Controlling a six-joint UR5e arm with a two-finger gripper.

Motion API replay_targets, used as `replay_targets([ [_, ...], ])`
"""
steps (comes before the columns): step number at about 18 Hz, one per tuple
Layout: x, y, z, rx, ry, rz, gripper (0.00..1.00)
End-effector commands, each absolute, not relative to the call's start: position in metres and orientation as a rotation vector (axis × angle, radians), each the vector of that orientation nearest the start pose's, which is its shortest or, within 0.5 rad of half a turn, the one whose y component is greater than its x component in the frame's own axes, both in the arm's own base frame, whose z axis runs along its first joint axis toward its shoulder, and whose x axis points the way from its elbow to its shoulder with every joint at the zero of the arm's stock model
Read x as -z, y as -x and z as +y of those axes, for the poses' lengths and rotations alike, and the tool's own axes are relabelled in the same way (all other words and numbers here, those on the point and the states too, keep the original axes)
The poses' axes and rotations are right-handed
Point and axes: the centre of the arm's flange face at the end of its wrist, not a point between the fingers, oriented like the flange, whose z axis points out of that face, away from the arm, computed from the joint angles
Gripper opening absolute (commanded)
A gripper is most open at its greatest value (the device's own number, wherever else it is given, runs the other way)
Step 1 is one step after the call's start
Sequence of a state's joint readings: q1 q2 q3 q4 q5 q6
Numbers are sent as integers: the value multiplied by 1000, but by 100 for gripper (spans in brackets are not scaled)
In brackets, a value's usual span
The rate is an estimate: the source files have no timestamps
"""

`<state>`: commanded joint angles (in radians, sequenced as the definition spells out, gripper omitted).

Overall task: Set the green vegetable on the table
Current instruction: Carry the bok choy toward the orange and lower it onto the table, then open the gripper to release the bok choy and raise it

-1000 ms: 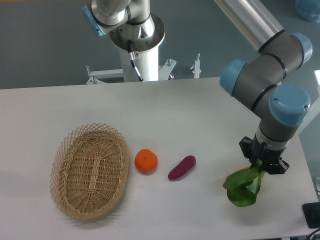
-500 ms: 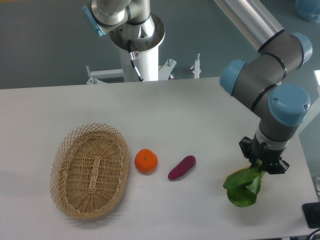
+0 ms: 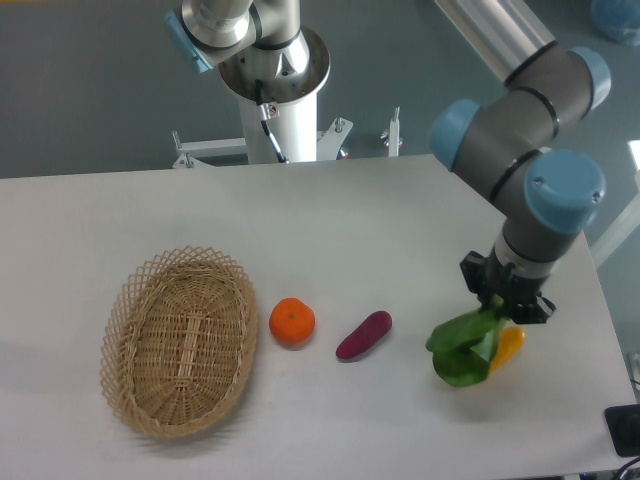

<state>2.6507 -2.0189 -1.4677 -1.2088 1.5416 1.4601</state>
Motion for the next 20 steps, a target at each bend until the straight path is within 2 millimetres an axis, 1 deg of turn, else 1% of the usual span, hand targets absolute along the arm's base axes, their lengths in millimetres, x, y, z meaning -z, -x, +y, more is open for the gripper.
replay_targets([
  [2,-308,489,418,34,3023,759,24],
  [3,-302,476,412,61,3013,810,24],
  [5,-289,451,405,71,3003,850,24],
  [8,-271,413,406,51,2985,920,25],
  [10,-261,394,405,82,2982,961,25],
  [12,-257,376,405,105,2968,1017,28],
  [14,-251,367,401,121,2953,1063,32],
  [16,-250,363,398,121,2936,1105,44],
  [17,-249,361,398,128,2934,1113,52],
  [18,-247,358,395,136,2933,1114,66],
  [19,-246,355,394,142,2929,1115,85],
  [20,-246,354,393,144,2929,1113,92],
])
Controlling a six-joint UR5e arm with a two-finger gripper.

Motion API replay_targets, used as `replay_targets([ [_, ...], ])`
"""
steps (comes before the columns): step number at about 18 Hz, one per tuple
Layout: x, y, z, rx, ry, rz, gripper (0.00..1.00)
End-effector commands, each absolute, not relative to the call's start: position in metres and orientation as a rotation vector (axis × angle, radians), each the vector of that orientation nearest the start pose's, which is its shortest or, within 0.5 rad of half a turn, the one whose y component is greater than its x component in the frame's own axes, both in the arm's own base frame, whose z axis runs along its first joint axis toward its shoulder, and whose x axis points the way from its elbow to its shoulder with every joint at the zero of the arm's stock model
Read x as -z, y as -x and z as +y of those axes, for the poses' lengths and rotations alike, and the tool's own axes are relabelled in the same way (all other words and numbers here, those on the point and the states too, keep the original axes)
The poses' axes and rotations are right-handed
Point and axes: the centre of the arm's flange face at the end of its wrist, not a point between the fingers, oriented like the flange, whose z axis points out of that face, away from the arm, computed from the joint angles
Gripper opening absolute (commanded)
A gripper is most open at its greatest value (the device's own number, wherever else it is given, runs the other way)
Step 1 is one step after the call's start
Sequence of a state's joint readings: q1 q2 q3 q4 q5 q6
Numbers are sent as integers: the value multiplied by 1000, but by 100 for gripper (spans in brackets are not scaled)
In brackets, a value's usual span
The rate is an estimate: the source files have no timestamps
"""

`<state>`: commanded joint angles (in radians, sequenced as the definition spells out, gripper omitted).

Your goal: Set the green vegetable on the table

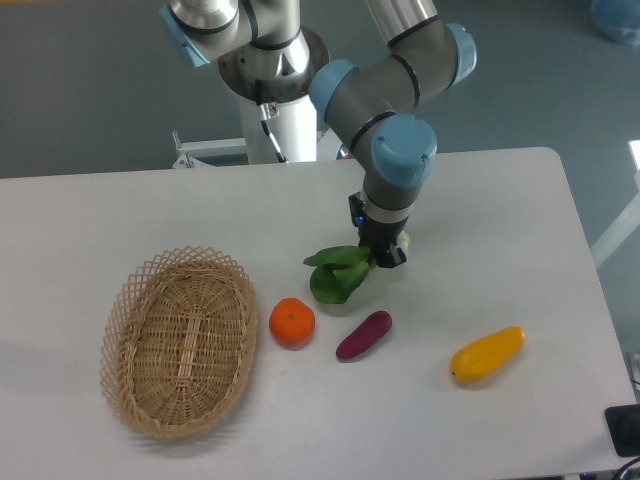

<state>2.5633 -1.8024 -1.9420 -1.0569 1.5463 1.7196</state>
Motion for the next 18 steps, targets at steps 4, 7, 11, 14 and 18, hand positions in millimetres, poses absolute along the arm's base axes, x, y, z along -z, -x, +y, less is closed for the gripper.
replay_targets([
  [4,-251,357,393,124,2934,1091,100],
  [7,-276,376,398,14,2932,1054,100],
  [11,-310,430,401,-125,2940,956,100],
  [14,-313,465,403,-155,2962,862,100],
  [18,-322,505,416,-212,2986,703,100],
])
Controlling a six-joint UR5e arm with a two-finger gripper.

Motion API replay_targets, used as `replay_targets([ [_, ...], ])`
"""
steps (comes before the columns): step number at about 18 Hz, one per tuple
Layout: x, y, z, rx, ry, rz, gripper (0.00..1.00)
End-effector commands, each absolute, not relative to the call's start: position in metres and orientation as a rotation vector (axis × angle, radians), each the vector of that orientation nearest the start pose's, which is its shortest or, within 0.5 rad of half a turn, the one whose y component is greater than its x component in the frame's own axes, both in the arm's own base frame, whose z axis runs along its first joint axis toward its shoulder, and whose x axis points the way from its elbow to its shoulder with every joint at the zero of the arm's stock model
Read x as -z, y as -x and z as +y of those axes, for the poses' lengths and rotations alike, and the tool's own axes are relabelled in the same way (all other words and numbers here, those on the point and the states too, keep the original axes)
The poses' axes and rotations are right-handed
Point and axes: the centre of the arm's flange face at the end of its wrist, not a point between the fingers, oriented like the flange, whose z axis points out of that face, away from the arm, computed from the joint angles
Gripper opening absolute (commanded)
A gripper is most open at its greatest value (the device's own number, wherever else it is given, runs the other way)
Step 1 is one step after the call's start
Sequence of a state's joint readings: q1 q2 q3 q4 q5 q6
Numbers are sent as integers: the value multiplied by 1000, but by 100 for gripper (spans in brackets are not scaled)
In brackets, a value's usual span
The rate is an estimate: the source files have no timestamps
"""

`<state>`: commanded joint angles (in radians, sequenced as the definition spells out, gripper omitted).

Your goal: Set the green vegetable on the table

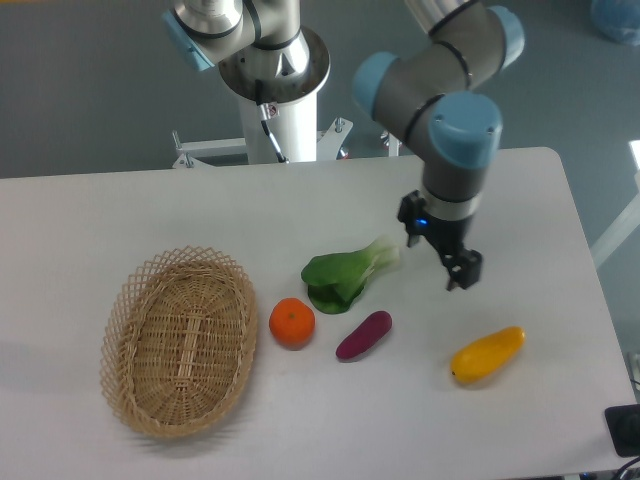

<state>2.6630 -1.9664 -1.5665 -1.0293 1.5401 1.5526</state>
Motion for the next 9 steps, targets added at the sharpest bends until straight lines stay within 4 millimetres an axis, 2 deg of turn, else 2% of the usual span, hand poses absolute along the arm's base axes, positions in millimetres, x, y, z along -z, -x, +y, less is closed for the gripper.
replay_targets([
  [4,-316,538,431,-236,2984,653,100],
  [9,-325,575,448,-251,2987,537,100],
])
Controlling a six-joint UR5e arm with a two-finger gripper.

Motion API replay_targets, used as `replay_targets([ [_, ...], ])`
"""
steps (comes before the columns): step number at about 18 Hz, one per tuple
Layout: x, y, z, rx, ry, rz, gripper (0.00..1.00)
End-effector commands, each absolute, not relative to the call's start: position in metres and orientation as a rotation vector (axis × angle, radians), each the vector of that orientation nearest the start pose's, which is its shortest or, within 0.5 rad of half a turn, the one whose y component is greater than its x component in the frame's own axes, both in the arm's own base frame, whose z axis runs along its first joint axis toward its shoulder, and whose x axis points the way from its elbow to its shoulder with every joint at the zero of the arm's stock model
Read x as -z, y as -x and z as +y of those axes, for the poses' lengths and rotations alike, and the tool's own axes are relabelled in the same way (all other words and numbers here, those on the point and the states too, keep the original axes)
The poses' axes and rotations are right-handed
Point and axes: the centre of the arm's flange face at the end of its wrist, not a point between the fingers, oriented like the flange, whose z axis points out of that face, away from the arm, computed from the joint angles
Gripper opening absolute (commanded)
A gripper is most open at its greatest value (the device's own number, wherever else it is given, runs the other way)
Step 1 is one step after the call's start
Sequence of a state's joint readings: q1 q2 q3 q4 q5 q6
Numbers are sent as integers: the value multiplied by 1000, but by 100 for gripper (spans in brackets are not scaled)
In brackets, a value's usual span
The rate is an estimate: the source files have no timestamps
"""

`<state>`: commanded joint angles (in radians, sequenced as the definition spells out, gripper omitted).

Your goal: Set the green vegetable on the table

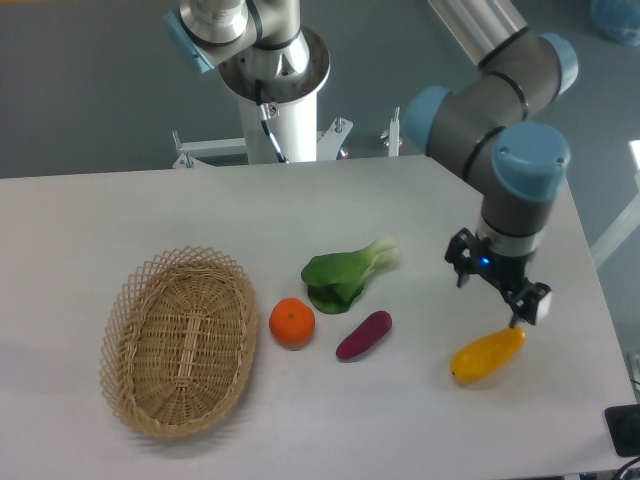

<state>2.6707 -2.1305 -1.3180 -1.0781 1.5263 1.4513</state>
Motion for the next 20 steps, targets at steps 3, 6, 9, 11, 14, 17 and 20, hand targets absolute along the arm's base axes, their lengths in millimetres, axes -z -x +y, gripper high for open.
replay_targets([
  [3,-334,590,454,-172,3017,511,100],
  [6,-332,597,457,-177,3025,514,100],
  [9,-332,600,458,-173,3026,514,100],
  [11,-331,600,459,-170,3027,514,100],
  [14,-331,600,459,-172,3024,516,100],
  [17,-330,600,459,-170,3025,516,100],
  [20,-330,599,458,-168,3026,516,100],
])
